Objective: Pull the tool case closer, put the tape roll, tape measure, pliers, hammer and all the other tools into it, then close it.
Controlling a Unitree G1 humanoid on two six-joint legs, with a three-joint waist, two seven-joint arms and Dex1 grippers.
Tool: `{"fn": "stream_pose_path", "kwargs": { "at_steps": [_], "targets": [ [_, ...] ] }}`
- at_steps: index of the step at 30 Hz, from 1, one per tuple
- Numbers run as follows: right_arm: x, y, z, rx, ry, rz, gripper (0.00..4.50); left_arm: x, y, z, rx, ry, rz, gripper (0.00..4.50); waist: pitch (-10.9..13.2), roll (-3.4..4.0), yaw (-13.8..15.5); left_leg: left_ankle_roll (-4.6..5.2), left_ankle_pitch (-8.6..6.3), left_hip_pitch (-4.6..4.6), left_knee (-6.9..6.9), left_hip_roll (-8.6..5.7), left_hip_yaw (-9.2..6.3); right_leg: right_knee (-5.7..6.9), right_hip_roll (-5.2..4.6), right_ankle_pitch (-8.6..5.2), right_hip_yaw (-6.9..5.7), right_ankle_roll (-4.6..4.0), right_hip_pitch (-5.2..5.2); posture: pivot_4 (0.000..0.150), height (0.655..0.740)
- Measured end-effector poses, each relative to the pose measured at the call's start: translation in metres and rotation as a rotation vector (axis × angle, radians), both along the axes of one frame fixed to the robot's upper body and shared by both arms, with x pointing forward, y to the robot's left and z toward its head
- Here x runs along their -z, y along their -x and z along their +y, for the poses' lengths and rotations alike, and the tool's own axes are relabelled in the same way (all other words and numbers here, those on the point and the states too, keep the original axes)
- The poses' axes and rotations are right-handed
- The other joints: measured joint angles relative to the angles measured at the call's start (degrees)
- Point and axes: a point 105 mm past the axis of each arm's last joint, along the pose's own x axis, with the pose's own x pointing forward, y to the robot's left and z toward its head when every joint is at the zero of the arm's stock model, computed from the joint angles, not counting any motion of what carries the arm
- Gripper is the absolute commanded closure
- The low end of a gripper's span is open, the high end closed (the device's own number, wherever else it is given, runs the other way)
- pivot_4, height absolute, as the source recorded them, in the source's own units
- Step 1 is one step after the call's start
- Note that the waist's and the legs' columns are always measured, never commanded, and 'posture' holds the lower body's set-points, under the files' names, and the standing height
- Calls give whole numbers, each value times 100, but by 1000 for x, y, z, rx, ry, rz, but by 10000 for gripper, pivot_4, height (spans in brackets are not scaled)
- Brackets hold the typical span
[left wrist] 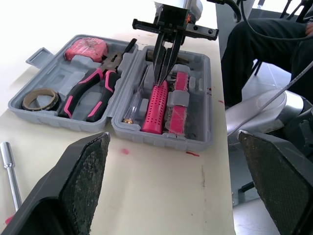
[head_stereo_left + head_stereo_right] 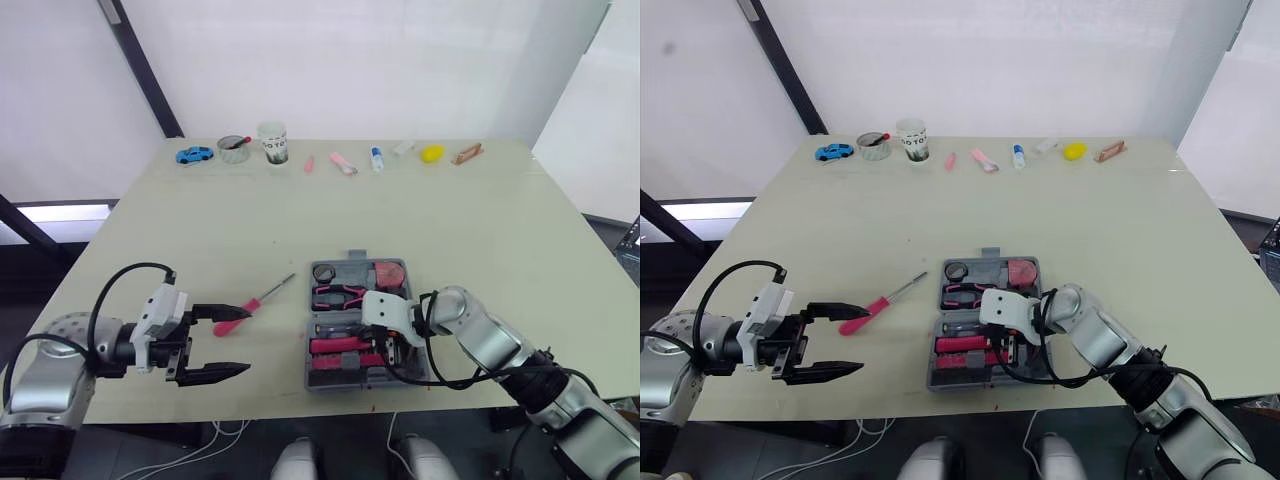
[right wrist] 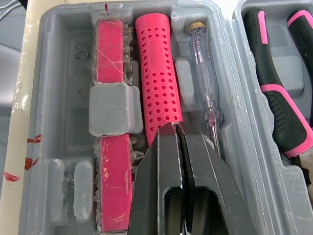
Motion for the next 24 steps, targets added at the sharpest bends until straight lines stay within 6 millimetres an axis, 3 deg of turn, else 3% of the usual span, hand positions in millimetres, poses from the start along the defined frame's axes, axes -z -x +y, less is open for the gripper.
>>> {"fn": "stream_pose_path", "kwargs": {
  "at_steps": [5,8,15,21,22,24],
  "targets": [
    [-18,-4,-2,97,-171,7,44587,-3,-3,3,-40,19,-3,0,0,0,6,0,0,-2,0,0,-1,-1,0,0,0,0,0,1500,7400],
    [-33,-7,-14,187,-314,-32,44587,-4,-6,4,-106,74,-9,0,-1,-1,16,0,0,-2,-1,0,-2,-3,-1,0,0,1,3,1500,7400],
    [-36,-12,-80,519,-566,-142,44587,3,-14,16,-327,177,-30,0,-3,-4,11,0,0,10,0,0,-5,0,0,1,-2,1,11,1500,7400],
    [-11,5,-136,716,-636,-185,44587,29,-9,33,-516,225,10,0,-4,-5,-6,0,0,17,0,0,-6,-4,-1,1,-1,1,22,1500,7400],
    [-9,9,-145,747,-652,-196,40765,32,-8,38,-554,230,8,0,-5,-6,-2,0,0,19,0,0,-7,-2,-1,1,-1,1,23,1500,7400],
    [-6,15,-158,791,-664,-214,37493,37,-6,45,-598,230,7,0,-6,-6,2,0,0,28,0,0,-8,-4,0,0,-3,1,34,1500,7400]
  ]
}}
